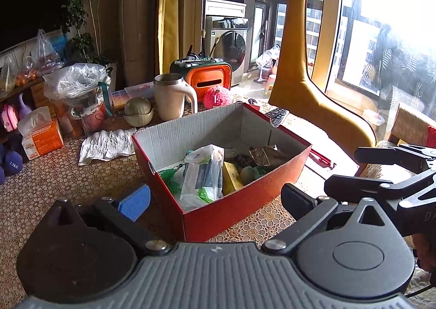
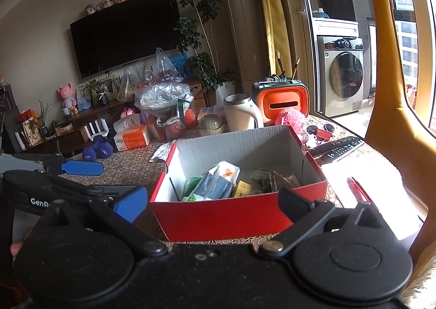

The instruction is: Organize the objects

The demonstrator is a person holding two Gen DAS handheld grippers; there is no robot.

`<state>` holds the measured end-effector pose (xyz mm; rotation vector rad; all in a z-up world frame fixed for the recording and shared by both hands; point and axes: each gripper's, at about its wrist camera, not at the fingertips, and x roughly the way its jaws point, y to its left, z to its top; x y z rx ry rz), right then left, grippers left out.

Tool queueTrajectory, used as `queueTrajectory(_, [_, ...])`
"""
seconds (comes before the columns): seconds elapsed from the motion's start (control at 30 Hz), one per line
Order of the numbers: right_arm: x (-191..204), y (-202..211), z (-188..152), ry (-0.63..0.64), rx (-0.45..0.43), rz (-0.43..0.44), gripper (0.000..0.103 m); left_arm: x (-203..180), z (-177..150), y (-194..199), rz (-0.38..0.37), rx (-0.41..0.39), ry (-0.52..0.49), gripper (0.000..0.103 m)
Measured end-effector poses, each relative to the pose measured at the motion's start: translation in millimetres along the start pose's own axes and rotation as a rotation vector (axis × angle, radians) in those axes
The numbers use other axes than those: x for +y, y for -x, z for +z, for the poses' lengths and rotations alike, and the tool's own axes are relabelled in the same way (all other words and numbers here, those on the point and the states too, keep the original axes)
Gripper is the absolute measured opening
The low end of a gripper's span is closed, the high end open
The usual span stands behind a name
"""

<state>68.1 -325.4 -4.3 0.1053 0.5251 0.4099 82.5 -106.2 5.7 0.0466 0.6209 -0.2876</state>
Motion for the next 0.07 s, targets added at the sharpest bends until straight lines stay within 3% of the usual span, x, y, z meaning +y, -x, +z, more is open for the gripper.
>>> queueTrajectory(0.07, [-0.5,-0.9,-1.1,-0.013,0.005,-0.005,0.102,6.3,1.8,1.0,-0.006,0.003,0.010,0.103])
